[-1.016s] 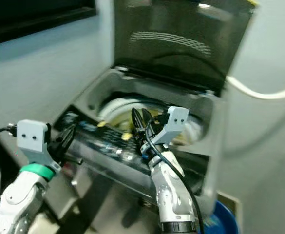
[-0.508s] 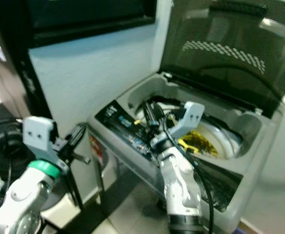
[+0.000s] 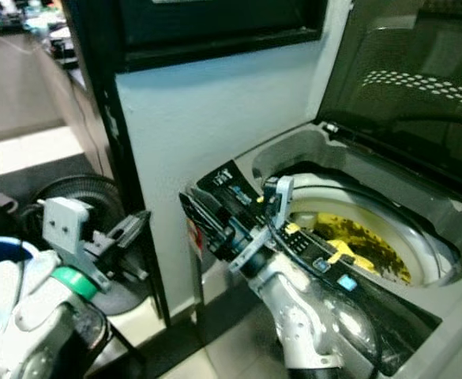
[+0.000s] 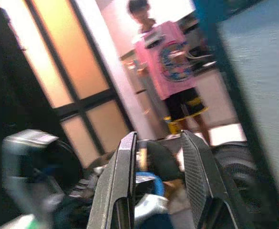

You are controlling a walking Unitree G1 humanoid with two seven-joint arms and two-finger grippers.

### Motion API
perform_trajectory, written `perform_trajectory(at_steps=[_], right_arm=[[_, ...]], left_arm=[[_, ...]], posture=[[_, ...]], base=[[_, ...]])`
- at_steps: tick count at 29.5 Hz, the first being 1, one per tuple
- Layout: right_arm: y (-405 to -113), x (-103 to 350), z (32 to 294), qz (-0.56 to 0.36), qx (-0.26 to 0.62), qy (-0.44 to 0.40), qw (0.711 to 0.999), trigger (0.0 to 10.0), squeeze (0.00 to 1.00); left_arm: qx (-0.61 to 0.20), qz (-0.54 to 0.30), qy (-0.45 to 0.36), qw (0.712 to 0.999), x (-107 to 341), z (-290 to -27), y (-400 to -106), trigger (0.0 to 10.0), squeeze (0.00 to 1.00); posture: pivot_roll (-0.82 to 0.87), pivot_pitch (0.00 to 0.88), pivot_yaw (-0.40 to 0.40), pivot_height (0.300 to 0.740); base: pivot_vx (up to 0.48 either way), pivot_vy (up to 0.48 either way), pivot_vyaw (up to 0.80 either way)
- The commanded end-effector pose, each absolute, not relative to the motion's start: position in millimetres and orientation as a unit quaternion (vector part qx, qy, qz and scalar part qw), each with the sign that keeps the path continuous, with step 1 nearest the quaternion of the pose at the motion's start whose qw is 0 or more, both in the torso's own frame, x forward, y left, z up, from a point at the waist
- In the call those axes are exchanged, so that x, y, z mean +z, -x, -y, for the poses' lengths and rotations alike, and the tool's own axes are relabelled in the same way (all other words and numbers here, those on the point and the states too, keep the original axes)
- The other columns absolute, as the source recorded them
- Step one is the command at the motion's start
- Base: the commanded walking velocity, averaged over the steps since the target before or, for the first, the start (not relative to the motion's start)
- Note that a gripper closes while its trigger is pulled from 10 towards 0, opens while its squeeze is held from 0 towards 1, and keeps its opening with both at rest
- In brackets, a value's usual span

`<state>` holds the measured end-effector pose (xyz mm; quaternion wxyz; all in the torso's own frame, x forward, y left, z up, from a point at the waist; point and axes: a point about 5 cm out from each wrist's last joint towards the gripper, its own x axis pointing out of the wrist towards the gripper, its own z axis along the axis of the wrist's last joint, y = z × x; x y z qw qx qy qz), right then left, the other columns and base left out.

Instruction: Clothes washing

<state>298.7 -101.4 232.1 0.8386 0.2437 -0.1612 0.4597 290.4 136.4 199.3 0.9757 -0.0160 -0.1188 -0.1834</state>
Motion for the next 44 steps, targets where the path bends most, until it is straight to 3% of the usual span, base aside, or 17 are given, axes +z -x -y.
perform_trajectory(at_steps=[1, 4, 17, 27, 31, 33, 36, 37, 41, 44], right_arm=[[-296, 235, 96, 0.167, 0.471, -0.246, 0.831, 10.0, 0.0], [-296, 237, 96, 0.164, 0.468, -0.255, 0.83, 10.0, 0.0], [-289, 236, 106, 0.164, 0.464, -0.29, 0.821, 10.0, 0.0], [-288, 231, 109, 0.162, 0.452, -0.304, 0.823, 10.0, 0.0], [-294, 219, 106, 0.127, 0.41, -0.266, 0.863, 10.0, 0.0], [-304, 203, 108, 0.109, 0.327, -0.227, 0.911, 10.0, 0.0], [-308, 196, 112, 0.103, 0.279, -0.207, 0.932, 10.0, 0.0], [-313, 183, 118, 0.086, 0.219, -0.182, 0.955, 10.0, 0.0], [-313, 152, 133, 0.045, 0.132, -0.179, 0.974, 10.0, 0.0], [-310, 144, 129, 0.029, 0.146, -0.173, 0.973, 10.0, 0.0]], left_arm=[[-0.146, 0.095, 0.011, 0.985, 188, -146, -293, 10.0, 0.0], [-0.121, 0.09, 0.028, 0.988, 188, -149, -295, 10.0, 0.0], [-0.189, 0.062, 0.003, 0.98, 174, -128, -278, 10.0, 0.0], [-0.15, 0.064, 0.024, 0.986, 175, -134, -276, 10.0, 0.0], [-0.139, 0.069, 0.039, 0.987, 174, -136, -271, 10.0, 0.0], [-0.144, 0.069, 0.039, 0.986, 173, -136, -268, 10.0, 0.0], [-0.145, 0.067, 0.035, 0.987, 172, -137, -268, 10.0, 0.0], [-0.141, 0.064, 0.025, 0.988, 168, -139, -267, 10.0, 0.0], [-0.091, 0.035, 0.011, 0.995, 142, -157, -265, 10.0, 0.0], [-0.077, 0.002, 0.014, 0.997, 119, -165, -259, 10.0, 0.0]], posture=[[-0.02, 0.0, 0.051, 0.74], [-0.02, 0.013, 0.041, 0.74], [-0.02, 0.029, 0.05, 0.74], [-0.01, 0.032, 0.05, 0.74], [-0.01, 0.035, 0.055, 0.74], [-0.01, 0.037, 0.057, 0.74], [-0.01, 0.037, 0.058, 0.74], [-0.01, 0.038, 0.057, 0.74], [0.0, 0.039, 0.052, 0.74], [-0.01, 0.036, 0.051, 0.74]], base=[[0.0, 0.0, 0.8], [0.0, 0.0, 0.8], [0.0, 0.0, 0.8], [0.0, 0.0, 0.8], [0.0, 0.0, 0.0], [0.0, 0.48, 0.0], [0.0, 0.48, 0.0], [0.0, 0.48, 0.0], [0.0, 0.24, 0.0], [0.0, 0.0, 0.0]])
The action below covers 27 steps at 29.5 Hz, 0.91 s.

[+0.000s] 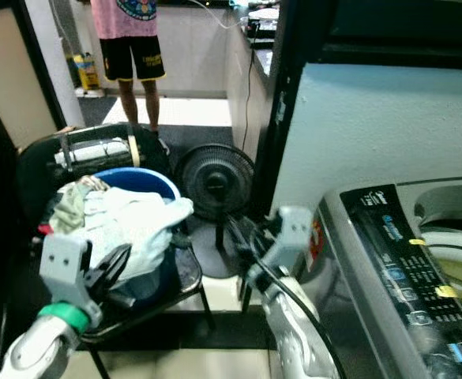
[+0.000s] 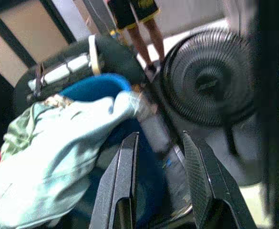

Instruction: Clothes washing

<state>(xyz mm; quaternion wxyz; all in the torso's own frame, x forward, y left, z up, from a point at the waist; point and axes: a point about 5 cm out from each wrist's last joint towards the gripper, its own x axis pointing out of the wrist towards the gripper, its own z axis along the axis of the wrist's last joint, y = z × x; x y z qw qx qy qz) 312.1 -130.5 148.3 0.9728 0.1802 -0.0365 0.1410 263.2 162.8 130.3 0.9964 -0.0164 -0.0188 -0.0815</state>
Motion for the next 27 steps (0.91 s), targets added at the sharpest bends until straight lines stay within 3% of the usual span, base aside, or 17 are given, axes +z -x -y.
perform_trajectory(at_steps=[1, 6, 27], right_arm=[[-310, 144, 129, 0.029, 0.146, -0.173, 0.973, 10.0, 0.0], [-300, 114, 110, -0.023, 0.226, -0.124, 0.966, 10.0, 0.0], [-305, 101, 98, -0.023, 0.255, -0.135, 0.957, 10.0, 0.0]], left_arm=[[-0.077, 0.002, 0.014, 0.997, 119, -165, -259, 10.0, 0.0], [-0.051, -0.051, 0.026, 0.997, 85, -172, -250, 10.0, 0.0], [-0.058, -0.01, 0.022, 0.998, 85, -159, -259, 10.0, 0.0]], posture=[[-0.01, 0.036, 0.051, 0.74], [-0.01, 0.031, 0.042, 0.74], [-0.01, 0.004, 0.014, 0.74]], base=[[0.0, 0.0, 0.0], [0.0, 0.0, 0.0], [0.0, 0.0, 0.0]])
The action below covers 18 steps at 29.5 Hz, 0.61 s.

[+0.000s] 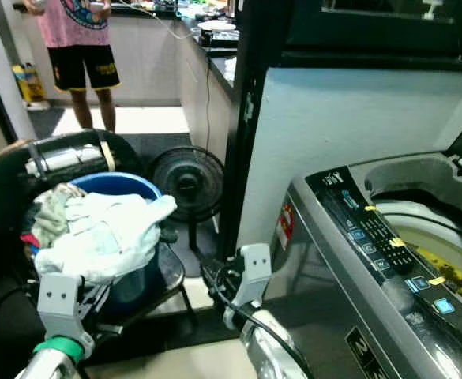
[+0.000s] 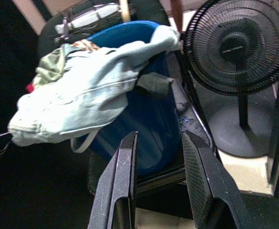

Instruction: Clothes washing

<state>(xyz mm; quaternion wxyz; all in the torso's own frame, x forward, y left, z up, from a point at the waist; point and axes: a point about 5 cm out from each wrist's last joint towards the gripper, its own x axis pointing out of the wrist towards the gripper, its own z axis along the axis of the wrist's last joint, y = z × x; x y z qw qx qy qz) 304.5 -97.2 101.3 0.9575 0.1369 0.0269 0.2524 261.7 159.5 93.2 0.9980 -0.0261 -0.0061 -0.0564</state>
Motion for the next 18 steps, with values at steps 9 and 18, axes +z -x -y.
perform_trajectory(at_steps=[9, 18], right_arm=[[-305.9, 101.4, 95.9, -0.019, 0.263, -0.142, 0.954, 10.0, 0.0], [-306.3, 100.9, 94.4, -0.016, 0.273, -0.136, 0.952, 10.0, 0.0]], left_arm=[[-0.06, -0.002, 0.029, 0.998, 85.0, -155.3, -261.5, 10.0, 0.0], [-0.06, 0.0, 0.032, 0.998, 84.3, -153.4, -262.6, 10.0, 0.0]], posture=[[-0.01, 0.0, 0.009, 0.74], [-0.01, 0.0, 0.007, 0.74]], base=[[0.0, 0.0, 0.0], [0.0, 0.0, 0.0]])
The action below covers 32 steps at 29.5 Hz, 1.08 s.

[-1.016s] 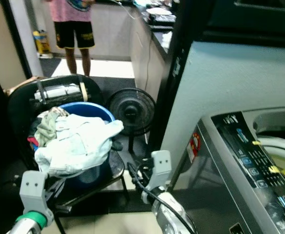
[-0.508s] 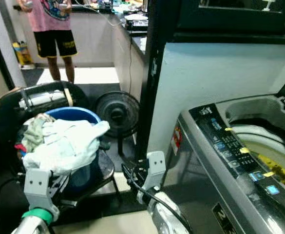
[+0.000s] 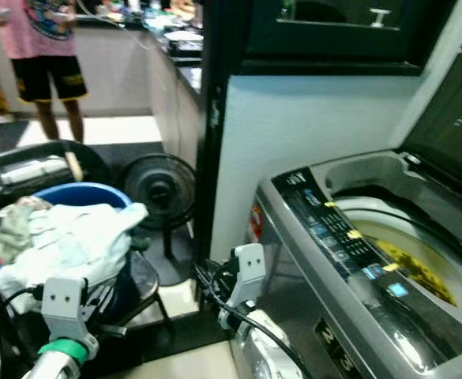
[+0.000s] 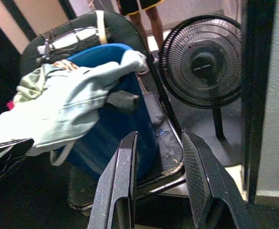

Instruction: Clothes washing

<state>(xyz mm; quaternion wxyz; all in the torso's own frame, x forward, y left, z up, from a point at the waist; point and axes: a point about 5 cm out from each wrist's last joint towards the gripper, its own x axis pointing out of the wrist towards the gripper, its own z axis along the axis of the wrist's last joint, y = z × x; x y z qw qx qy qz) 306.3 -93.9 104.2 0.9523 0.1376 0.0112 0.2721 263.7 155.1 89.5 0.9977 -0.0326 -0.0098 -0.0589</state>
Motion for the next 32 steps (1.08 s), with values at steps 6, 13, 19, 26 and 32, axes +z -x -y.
perform_trajectory(at_steps=[6, 13, 19, 26, 32], right_arm=[[-306, 101, 93, -0.015, 0.283, -0.131, 0.95, 10.0, 0.0], [-304, 102, 90, -0.004, 0.297, -0.116, 0.948, 10.0, 0.0], [-303, 104, 89, 0.001, 0.302, -0.122, 0.945, 10.0, 0.0], [-303, 106, 88, 0.005, 0.308, -0.141, 0.941, 10.0, 0.0], [-305, 110, 91, 0.012, 0.301, -0.124, 0.945, 10.0, 0.0]], left_arm=[[-0.063, 0.005, 0.035, 0.997, 86, -152, -264, 10.0, 0.0], [-0.068, 0.016, 0.036, 0.997, 89, -151, -264, 10.0, 0.0], [-0.07, 0.022, 0.034, 0.997, 91, -151, -265, 10.0, 0.0], [-0.069, 0.026, 0.036, 0.997, 94, -151, -267, 10.0, 0.0], [-0.066, 0.028, 0.039, 0.997, 95, -151, -269, 10.0, 0.0]], posture=[[-0.01, 0.0, 0.005, 0.74], [-0.01, 0.0, 0.006, 0.74], [-0.01, 0.0, 0.009, 0.74], [-0.01, 0.0, 0.01, 0.74], [-0.01, 0.006, 0.011, 0.74]], base=[[0.0, 0.0, 0.0], [0.042, 0.0, 0.11], [0.321, 0.0, 0.8], [0.35, 0.0, 0.46], [0.352, 0.0, 0.0]])
